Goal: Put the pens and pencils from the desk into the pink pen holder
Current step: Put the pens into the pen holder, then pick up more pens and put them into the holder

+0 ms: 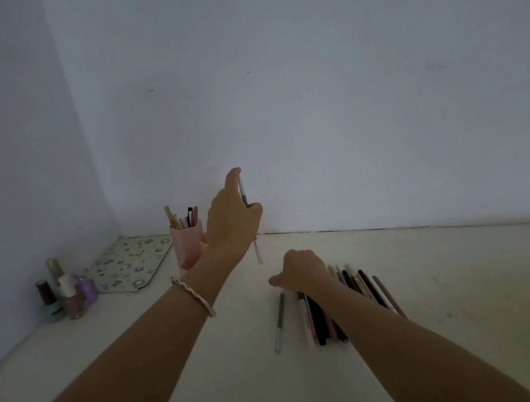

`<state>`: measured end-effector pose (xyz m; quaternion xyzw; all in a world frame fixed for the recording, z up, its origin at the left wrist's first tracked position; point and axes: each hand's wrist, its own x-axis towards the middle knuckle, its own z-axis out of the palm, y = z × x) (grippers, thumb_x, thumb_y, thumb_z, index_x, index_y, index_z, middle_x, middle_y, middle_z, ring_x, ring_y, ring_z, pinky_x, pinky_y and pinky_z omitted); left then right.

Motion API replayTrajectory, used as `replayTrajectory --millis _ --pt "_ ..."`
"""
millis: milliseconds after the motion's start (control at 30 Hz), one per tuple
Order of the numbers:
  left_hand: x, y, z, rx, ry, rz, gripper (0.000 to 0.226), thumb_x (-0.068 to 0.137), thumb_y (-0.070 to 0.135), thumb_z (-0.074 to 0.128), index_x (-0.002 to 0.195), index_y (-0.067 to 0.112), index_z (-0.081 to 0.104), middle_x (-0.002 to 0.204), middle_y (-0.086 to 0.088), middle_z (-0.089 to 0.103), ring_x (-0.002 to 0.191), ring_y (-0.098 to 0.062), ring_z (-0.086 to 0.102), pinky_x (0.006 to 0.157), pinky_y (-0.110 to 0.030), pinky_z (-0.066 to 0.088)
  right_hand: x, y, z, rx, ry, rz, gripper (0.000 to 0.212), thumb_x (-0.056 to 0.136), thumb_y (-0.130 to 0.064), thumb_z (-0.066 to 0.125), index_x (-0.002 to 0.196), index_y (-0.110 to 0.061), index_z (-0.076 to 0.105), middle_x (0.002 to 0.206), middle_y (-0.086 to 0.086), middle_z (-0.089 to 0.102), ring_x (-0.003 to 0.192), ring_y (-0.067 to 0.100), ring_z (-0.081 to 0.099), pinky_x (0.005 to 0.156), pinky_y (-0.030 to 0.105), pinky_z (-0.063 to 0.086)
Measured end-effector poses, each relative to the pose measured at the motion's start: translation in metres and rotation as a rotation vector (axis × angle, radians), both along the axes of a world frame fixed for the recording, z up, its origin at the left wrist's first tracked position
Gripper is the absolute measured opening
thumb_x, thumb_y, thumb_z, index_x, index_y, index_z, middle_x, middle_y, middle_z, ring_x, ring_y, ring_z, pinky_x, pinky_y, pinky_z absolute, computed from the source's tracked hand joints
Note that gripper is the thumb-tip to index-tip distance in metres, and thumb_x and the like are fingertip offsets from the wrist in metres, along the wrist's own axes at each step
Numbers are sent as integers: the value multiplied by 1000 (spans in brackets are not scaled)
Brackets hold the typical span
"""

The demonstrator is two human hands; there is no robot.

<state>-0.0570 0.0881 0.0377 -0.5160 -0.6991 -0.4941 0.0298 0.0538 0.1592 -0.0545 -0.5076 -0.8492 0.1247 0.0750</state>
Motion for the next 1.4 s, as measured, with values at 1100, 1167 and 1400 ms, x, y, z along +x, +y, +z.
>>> replayTrajectory --millis 1100,1167,1400 --pt "-151 -8 -26 276 129 483 38 85 9 50 121 18 57 125 -6 55 114 -23 51 96 -38 40 -140 -7 96 360 1220 295 35 96 -9 49 124 -27 36 75 -7 57 64 8 59 57 14 50" --pt "-151 -10 -25 297 106 444 38 84 8 51 120 18 57 124 -6 54 111 -23 53 96 -40 45 -148 -9 87 345 1106 319 31 98 -10 47 124 -24 39 76 -1 59 64 13 60 59 22 52" --pt "-118 -9 -19 324 102 372 33 83 4 52 114 14 58 116 -4 55 100 -21 57 86 -40 51 -128 -5 68 456 787 302 38 87 -2 51 123 -8 60 122 10 57 111 20 53 100 35 43"
